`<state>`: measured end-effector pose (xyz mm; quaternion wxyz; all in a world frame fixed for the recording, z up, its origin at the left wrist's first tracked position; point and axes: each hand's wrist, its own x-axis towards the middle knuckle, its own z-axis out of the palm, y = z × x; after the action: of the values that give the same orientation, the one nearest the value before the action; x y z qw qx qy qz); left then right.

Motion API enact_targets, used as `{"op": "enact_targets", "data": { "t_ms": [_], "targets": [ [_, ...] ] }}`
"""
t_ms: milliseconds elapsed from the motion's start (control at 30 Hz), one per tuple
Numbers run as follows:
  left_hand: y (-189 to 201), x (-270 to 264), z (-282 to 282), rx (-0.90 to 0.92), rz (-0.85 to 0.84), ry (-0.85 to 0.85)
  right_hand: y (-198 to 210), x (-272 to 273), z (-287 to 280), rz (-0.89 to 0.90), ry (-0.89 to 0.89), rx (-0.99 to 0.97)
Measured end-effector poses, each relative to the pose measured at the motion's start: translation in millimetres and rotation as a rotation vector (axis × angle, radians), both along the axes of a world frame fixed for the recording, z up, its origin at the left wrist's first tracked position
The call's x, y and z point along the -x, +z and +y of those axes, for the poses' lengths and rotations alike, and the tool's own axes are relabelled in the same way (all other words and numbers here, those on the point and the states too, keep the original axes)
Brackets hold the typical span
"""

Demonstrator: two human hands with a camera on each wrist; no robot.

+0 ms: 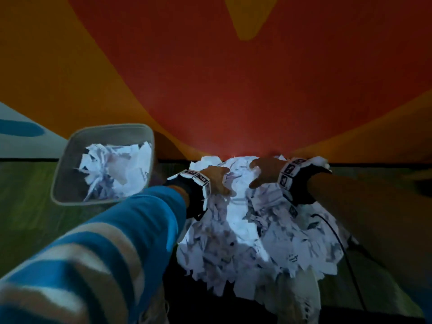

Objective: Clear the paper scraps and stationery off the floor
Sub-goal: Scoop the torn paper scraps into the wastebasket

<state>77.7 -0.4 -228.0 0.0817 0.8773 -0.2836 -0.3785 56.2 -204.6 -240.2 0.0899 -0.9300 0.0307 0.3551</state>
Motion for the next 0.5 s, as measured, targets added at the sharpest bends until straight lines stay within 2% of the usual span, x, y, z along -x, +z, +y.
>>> {"op": "enact_targets", "data": {
  "t_ms": [67, 200, 367, 500],
  "targets": [
    [-28.3, -1.3, -1.1, -0.013, 0.031, 0.034, -39.1, 5.8, -3.9, -0.02, 0.004, 0.042],
    [-74.8, 0.6, -1.8, -0.069, 0.082, 0.122, -74.0, 10.9, -4.5, -0.054, -0.076, 0.075],
    [-105.9, 20.7, -18.8, -0.001, 0.075, 0.216, -92.8, 20.6, 1.2, -0.036, -0.066, 0.119],
    [-124.4, 33.1, -30.2, 0.034, -0.054, 0.291, -96.2, 23.8, -0.2, -0.207, -0.053, 0.117]
  ]
}}
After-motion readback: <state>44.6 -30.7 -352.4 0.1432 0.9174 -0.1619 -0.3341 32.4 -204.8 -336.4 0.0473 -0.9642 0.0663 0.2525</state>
